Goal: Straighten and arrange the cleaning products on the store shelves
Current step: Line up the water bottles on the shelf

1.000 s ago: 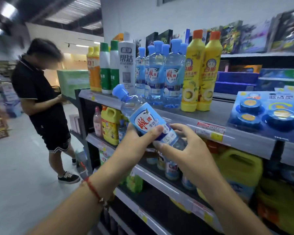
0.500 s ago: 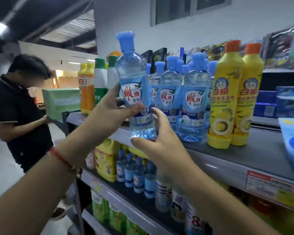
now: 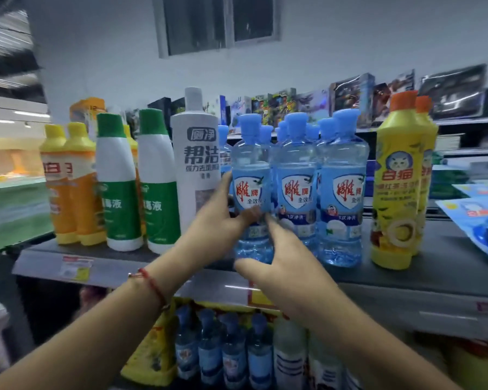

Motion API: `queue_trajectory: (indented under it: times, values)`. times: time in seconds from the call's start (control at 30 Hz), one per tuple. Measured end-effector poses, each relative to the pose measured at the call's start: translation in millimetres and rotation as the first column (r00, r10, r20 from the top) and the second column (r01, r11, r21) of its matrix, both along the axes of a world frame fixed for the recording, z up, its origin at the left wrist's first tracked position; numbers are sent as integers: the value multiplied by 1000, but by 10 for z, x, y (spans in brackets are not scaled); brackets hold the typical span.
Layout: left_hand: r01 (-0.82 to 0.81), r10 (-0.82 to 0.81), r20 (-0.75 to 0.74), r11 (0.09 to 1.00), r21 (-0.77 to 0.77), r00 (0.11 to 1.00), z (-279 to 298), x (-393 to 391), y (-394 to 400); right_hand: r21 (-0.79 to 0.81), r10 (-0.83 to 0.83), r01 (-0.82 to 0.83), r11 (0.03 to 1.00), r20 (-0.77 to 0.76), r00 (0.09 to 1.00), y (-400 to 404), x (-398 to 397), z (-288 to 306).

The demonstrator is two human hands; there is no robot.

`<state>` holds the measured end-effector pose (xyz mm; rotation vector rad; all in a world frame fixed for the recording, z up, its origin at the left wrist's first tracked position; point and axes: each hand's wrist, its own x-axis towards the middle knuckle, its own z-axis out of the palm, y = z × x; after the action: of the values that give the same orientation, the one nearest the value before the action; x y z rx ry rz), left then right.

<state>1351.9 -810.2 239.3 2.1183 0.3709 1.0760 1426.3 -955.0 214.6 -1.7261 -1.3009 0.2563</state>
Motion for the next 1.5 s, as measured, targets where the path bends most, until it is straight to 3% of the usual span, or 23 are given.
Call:
queue_trajectory:
  times: [0.2, 0.37, 0.47, 0.57, 0.7, 0.9, 1.03, 1.23, 1.37, 1.5]
  values:
    - [-71, 76, -36, 989, 130, 996, -111, 10, 2, -71, -100, 111, 991, 149, 984, 63, -157, -79]
    - [-93, 162, -198, 943, 320, 967, -75, -228, -34, -139, -119, 165, 977, 290, 950, 47, -145, -47]
    - [-90, 223, -198, 848, 522, 955, 14, -529, -64, -160, -127, 222, 962, 459, 879, -24, -158, 83]
    - [-191, 313, -63, 711, 676, 948, 164, -750, 12, -57, -169, 262, 963, 630, 758, -42, -226, 400]
    - [-312, 451, 25, 575, 756, 892, 409, -847, 226, 74, -184, 198, 977, 756, 629, 122, -363, 1024]
    - [-353, 648, -21, 443, 824, 761, 569, -818, 445, 46, -99, 95, 994, 719, 687, 733, -429, 1656]
    - [-341, 632, -35, 462, 819, 774, 506, -794, 500, -11, -70, 107, 994, 691, 719, 1018, -455, 1722]
    - [-356, 478, 45, 584, 730, 877, 287, -857, 583, 133, -173, 117, 984, 586, 791, 1032, -468, 1550]
    - [-404, 432, 124, 649, 645, 893, 137, -834, 547, 290, -204, 48, 956, 539, 817, 828, -499, 1460]
    - [-279, 264, 93, 881, 381, 960, 86, -806, 394, 411, -274, 15, 911, 579, 768, 636, -582, 1294]
